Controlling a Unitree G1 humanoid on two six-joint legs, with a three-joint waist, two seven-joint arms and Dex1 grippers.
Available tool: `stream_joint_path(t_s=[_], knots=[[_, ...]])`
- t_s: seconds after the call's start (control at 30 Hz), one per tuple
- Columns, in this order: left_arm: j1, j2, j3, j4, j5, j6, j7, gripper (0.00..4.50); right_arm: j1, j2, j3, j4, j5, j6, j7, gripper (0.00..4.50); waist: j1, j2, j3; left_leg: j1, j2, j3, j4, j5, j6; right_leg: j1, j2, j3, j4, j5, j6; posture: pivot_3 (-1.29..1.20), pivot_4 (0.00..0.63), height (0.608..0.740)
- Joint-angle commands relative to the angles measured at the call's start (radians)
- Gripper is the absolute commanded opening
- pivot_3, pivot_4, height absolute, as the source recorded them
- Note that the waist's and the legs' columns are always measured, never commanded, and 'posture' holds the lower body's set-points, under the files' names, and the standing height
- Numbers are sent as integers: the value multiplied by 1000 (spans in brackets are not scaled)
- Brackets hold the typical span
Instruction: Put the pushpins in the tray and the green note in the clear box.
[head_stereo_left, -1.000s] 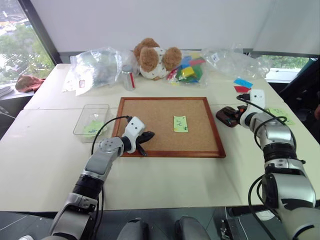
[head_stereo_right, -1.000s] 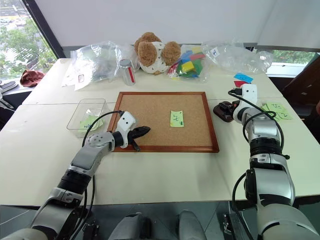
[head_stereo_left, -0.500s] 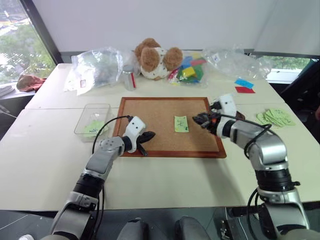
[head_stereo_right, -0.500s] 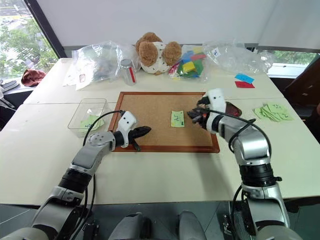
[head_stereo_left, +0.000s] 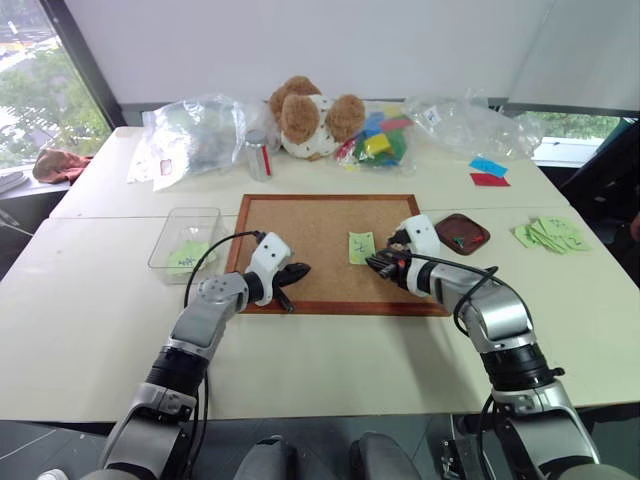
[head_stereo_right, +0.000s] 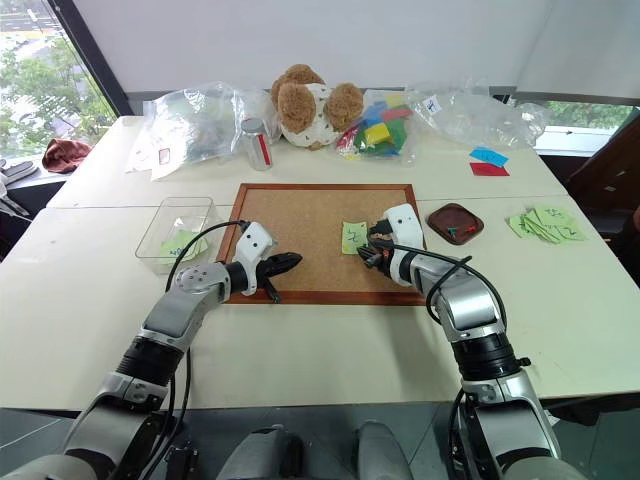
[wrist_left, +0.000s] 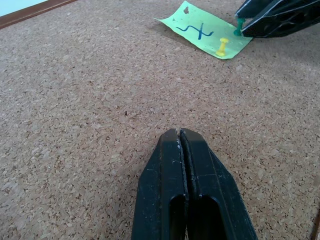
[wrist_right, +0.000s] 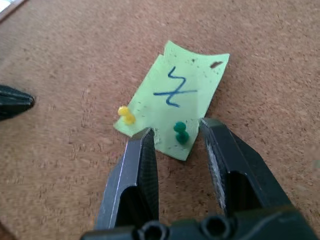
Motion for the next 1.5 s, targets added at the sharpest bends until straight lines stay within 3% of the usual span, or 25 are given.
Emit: stream_joint_path(t_s=[0.03, 0.17, 0.8, 0.97, 1.13, 1.33, 1.5], knots=[[38, 10, -15, 24, 23, 40, 5, 0, -28, 9, -4, 1, -6, -33, 8, 1273, 0, 0, 0, 0, 0, 0, 0, 0, 0, 0, 0, 0, 0, 0, 0, 0, 150, 740], [47, 14, -14, 15, 22, 44, 7, 0, -31, 14, -5, 1, -7, -38, 13, 50, -1, 0, 0, 0, 0, 0, 0, 0, 0, 0, 0, 0, 0, 0, 0, 0, 150, 740], [43, 8, -35, 41, 32, 41, -3, 0, -150, -86, -146, -195, 43, 142, -9, 50, 1, 0, 0, -2, 0, 0, 0, -2, 4, -1, 0, 0, -1, 0, 0, 0, 150, 740], [42, 7, -37, 43, 33, 39, -6, 0, -195, -162, -205, -5, -21, 31, -57, 50, 1, 0, 0, -2, 0, 0, 0, -2, 4, -1, 0, 0, -2, 0, 0, 0, 150, 740], [41, 5, -39, 44, 35, 36, -8, 0, -238, -238, -227, 333, -77, -173, -61, 50, 1, 0, 0, -2, 0, 0, -1, -1, 2, -1, 0, 0, -2, 0, 0, 0, 150, 740], [47, 11, -38, 38, 37, 36, -12, 0, -294, -249, -232, 635, -94, -338, -29, 50, -2, 0, 0, 0, 0, 1, -1, -2, 3, 0, 0, 0, -2, 0, 0, 0, 150, 740], [53, 11, -37, 28, 35, 41, -10, 0, -318, -235, -226, 736, -97, -411, -13, 50, -2, 0, 0, -1, 0, 1, -1, 0, 0, 0, 0, 0, -2, 0, 0, 0, 150, 740]])
